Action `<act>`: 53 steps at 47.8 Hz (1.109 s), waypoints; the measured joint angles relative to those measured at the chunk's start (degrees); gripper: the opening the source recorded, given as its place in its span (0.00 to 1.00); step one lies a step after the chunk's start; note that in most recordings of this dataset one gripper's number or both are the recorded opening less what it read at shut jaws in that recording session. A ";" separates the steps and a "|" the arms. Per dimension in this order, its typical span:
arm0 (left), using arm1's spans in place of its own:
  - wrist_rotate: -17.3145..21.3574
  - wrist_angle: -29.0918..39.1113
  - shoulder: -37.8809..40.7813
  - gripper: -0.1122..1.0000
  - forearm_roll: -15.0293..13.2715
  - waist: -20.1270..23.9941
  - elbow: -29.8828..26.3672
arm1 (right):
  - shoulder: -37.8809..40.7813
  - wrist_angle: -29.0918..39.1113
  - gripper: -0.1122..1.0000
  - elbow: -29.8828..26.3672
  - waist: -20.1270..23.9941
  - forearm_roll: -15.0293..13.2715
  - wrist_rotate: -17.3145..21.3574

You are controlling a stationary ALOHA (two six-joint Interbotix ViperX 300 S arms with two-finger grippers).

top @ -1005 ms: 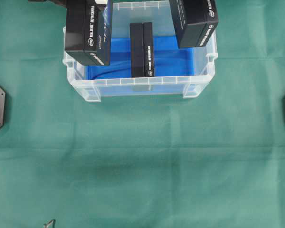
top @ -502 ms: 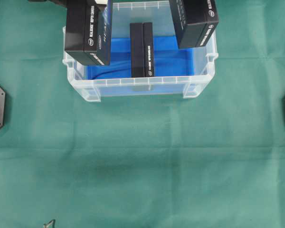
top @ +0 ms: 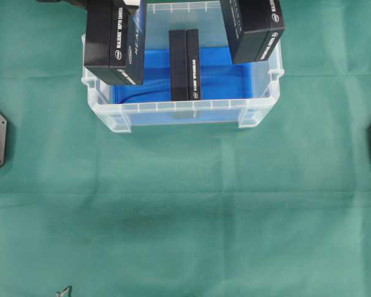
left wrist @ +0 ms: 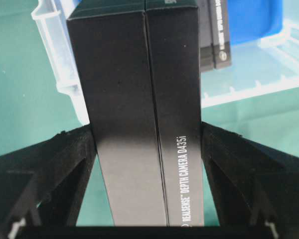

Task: Take the box out of the case with both arms.
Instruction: 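Lift both boxes up out of the bin and pull toward front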

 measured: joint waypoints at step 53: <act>-22.24 0.18 -2.02 0.68 0.09 -26.63 5.80 | 0.18 10.02 0.71 0.00 30.15 -5.01 32.52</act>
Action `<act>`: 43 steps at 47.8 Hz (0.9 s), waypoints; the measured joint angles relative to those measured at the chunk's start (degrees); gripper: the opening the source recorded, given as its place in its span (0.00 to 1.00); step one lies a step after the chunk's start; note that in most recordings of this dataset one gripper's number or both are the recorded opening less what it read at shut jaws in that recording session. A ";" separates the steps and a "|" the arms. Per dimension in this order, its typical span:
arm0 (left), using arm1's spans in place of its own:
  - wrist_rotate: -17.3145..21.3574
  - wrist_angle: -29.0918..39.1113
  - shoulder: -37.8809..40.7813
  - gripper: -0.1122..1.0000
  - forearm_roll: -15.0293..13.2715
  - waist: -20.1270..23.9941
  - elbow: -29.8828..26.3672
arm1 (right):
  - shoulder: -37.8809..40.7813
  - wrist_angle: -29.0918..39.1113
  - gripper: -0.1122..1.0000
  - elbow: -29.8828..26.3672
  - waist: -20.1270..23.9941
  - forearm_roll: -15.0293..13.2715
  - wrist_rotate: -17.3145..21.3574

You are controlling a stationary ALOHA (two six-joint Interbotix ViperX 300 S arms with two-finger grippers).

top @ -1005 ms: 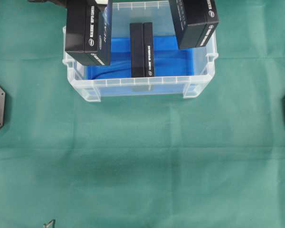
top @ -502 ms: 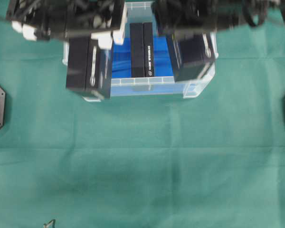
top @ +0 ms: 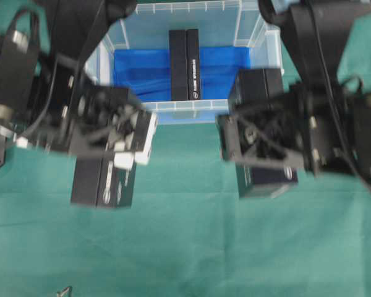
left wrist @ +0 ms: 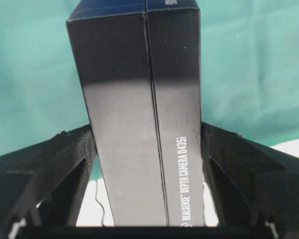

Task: Take the box out of the case with both arms.
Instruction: 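Lift both boxes up out of the bin and pull toward front, then carry both held boxes forward and lower them toward the table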

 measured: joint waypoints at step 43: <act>-7.91 -0.26 0.09 0.68 0.35 -5.98 0.00 | 0.53 0.09 0.70 0.00 4.75 -0.79 2.81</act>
